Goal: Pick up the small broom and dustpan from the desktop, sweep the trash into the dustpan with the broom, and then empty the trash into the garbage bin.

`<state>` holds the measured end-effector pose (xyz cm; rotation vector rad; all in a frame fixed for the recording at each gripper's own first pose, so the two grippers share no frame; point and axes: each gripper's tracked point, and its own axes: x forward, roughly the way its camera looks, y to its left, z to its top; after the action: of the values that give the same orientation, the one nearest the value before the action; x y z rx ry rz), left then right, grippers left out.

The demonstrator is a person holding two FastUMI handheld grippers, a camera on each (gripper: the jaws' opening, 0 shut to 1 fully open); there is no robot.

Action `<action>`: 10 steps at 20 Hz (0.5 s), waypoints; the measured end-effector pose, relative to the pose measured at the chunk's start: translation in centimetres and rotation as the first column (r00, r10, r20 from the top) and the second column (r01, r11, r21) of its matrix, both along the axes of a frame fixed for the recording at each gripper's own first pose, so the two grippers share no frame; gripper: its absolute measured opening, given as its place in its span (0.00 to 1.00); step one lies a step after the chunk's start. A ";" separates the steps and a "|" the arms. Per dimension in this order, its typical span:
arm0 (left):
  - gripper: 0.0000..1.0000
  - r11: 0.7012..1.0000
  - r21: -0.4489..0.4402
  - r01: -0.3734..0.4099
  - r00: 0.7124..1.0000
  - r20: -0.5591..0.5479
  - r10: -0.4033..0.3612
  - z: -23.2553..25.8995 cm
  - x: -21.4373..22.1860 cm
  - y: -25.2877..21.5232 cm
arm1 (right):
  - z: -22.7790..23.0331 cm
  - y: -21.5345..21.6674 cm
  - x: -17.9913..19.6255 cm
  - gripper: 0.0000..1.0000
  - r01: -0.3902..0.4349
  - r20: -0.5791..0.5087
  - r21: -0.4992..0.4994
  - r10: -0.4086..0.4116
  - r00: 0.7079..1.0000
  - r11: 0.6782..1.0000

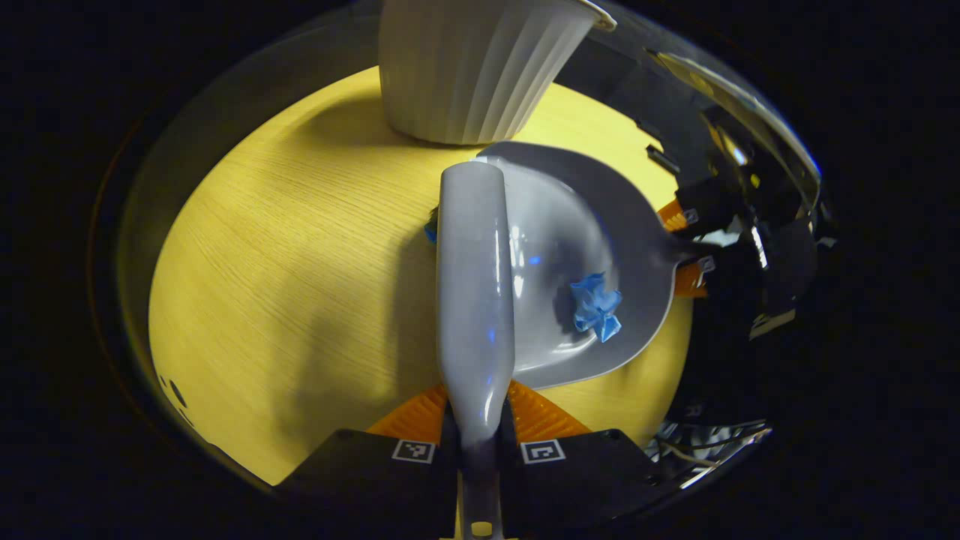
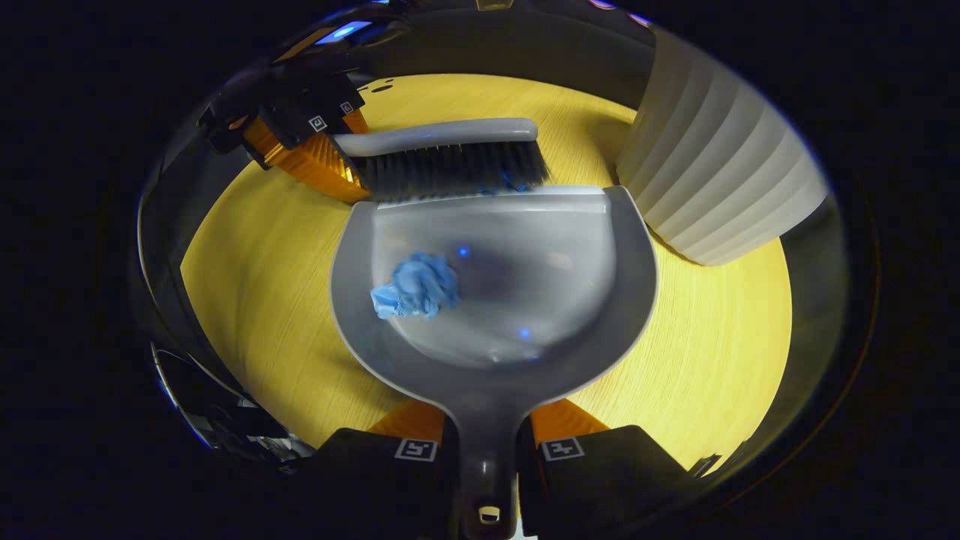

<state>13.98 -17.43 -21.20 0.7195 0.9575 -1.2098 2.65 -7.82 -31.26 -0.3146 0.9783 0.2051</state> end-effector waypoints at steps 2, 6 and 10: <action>0.27 0.999 -0.039 -0.002 1.000 -0.018 0.001 1.0 -1.1 -0.1 | 0.2 0.0 -0.3 0.35 -0.016 0.020 -0.011 0.017 1.000 1.000; 0.31 0.991 -0.076 -0.107 0.984 0.133 0.117 3.5 1.0 1.8 | 0.2 -0.1 -1.2 0.35 -0.035 0.027 -0.018 0.035 0.999 0.999; 0.27 0.971 -0.044 -0.236 0.951 0.197 0.240 3.7 3.3 4.6 | 0.1 -0.5 -3.3 0.35 -0.030 -0.008 -0.009 0.030 1.000 1.000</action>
<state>17.28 -12.79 -17.53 0.6751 0.8364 -0.9147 -0.60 -8.30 -31.19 -0.3371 0.9830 0.2293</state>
